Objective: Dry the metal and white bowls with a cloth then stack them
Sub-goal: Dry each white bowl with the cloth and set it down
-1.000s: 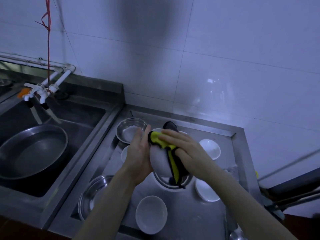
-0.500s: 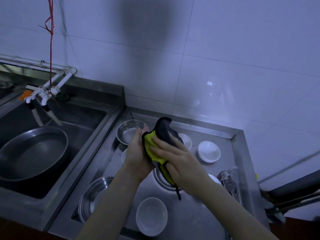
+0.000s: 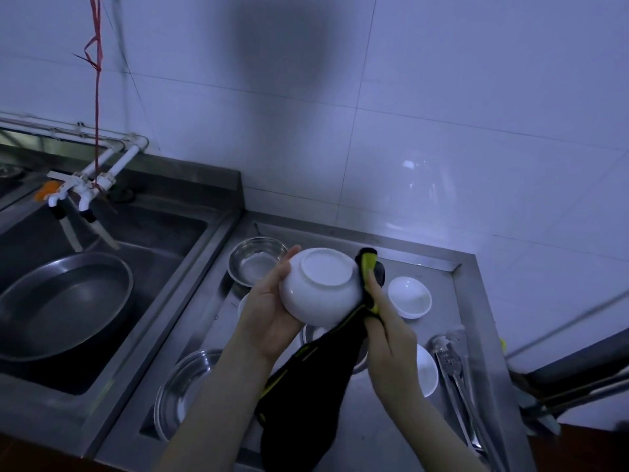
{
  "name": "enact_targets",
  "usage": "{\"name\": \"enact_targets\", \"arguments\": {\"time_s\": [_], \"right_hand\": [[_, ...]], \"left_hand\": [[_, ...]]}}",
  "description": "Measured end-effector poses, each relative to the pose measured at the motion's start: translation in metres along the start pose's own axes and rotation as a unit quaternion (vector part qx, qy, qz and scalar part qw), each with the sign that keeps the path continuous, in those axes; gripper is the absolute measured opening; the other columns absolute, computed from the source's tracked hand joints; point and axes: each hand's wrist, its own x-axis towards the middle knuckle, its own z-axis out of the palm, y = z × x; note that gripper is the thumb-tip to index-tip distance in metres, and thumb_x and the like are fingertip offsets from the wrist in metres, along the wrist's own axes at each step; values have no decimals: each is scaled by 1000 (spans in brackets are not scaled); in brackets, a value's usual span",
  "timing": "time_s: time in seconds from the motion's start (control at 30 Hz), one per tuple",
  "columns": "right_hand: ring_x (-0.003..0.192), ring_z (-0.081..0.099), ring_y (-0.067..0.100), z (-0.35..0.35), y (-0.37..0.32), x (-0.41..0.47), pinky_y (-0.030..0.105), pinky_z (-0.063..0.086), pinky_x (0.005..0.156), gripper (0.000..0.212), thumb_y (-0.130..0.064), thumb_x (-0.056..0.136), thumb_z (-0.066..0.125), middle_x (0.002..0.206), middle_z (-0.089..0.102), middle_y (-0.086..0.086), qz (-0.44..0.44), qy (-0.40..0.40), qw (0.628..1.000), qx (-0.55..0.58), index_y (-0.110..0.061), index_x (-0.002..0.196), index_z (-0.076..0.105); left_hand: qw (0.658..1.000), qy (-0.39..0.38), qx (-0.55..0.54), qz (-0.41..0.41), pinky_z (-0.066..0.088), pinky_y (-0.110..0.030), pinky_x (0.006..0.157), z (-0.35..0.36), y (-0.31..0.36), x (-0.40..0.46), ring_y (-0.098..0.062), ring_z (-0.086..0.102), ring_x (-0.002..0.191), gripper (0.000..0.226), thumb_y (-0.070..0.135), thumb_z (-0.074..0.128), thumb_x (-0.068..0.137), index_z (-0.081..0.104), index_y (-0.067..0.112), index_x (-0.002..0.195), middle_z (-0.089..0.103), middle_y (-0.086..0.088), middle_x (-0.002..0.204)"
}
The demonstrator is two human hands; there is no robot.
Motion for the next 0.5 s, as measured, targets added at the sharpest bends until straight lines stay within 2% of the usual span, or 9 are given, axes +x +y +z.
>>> {"name": "enact_targets", "arguments": {"time_s": [0.03,0.07,0.13,0.2,0.23,0.3,0.37,0.5], "right_hand": [[121,51,-2,0,-3,-1,16,40,96,64,-3,84,39,140,46,-29,16,8,1000,9,-31,142,42],[124,50,2,1,-7,-5,20,40,99,66,-1,84,38,143,44,-26,2,-1,1000,3,-29,144,40],[139,37,16,7,-8,-19,39,35,110,63,1,86,39,153,35,-12,-64,-27,997,-15,-19,146,39],[144,27,30,13,-4,-31,54,34,110,53,-3,90,39,156,31,2,-138,-38,988,-61,-9,142,44],[144,25,34,16,-3,-32,57,34,108,50,-4,91,40,156,32,3,-161,-39,982,-89,-7,140,46],[145,21,35,21,-8,-25,59,34,108,48,-6,92,40,155,34,1,-177,-39,976,-120,-8,139,47],[145,23,32,20,-15,-12,57,33,109,48,-6,92,40,152,39,1,-176,-36,977,-114,-9,139,49],[139,38,17,9,-12,16,44,37,110,48,-15,89,37,145,48,-2,-82,-6,996,-34,-13,132,57]], "left_hand": [[1000,-8,-7,7,61,-41,63,2,0,0,-27,74,86,38,21,54,81,55,17,119,73,-13,107],[1000,-15,-18,11,61,-41,63,4,0,0,-27,74,87,38,21,54,81,55,18,119,71,-13,110],[999,-23,-35,19,61,-42,63,9,3,2,-29,74,87,36,21,54,82,55,21,118,69,-14,114],[999,-31,-9,25,62,-42,67,11,5,3,-30,72,89,34,21,54,83,55,21,117,69,-14,114],[999,-33,23,25,62,-41,70,11,4,3,-29,72,90,33,21,54,85,56,21,117,69,-13,113],[996,-34,86,20,60,-37,72,11,1,-2,-25,71,89,32,21,54,87,58,22,119,71,-12,110],[994,-39,102,10,60,-34,74,8,-4,-6,-23,71,90,38,21,56,85,57,20,123,71,-12,108],[996,-49,79,3,58,-43,83,7,-3,-7,-33,64,107,44,21,55,84,56,23,128,63,-17,128]]}}
